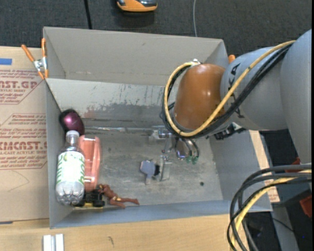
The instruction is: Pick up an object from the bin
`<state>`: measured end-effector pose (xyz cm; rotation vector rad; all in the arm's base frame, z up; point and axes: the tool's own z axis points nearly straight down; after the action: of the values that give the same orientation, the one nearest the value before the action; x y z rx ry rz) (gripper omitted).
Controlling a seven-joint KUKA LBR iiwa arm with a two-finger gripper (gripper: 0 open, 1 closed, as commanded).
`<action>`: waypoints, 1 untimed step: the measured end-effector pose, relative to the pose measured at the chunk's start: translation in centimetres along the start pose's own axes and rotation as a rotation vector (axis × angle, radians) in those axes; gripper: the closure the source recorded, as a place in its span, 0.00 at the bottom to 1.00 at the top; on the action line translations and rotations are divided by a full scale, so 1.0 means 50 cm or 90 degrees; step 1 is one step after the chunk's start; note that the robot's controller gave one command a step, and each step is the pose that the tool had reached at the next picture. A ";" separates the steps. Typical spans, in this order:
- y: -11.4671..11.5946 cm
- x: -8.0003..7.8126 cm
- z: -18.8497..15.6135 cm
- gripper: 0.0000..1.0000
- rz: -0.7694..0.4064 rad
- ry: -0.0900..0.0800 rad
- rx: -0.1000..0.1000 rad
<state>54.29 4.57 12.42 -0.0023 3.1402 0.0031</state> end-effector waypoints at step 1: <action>-0.033 0.000 0.063 0.00 0.091 -0.002 0.000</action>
Offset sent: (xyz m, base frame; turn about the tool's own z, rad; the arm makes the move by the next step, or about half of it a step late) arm 0.0235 -0.0177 -0.0542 0.0396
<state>54.28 2.93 9.28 0.2213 3.1300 0.0020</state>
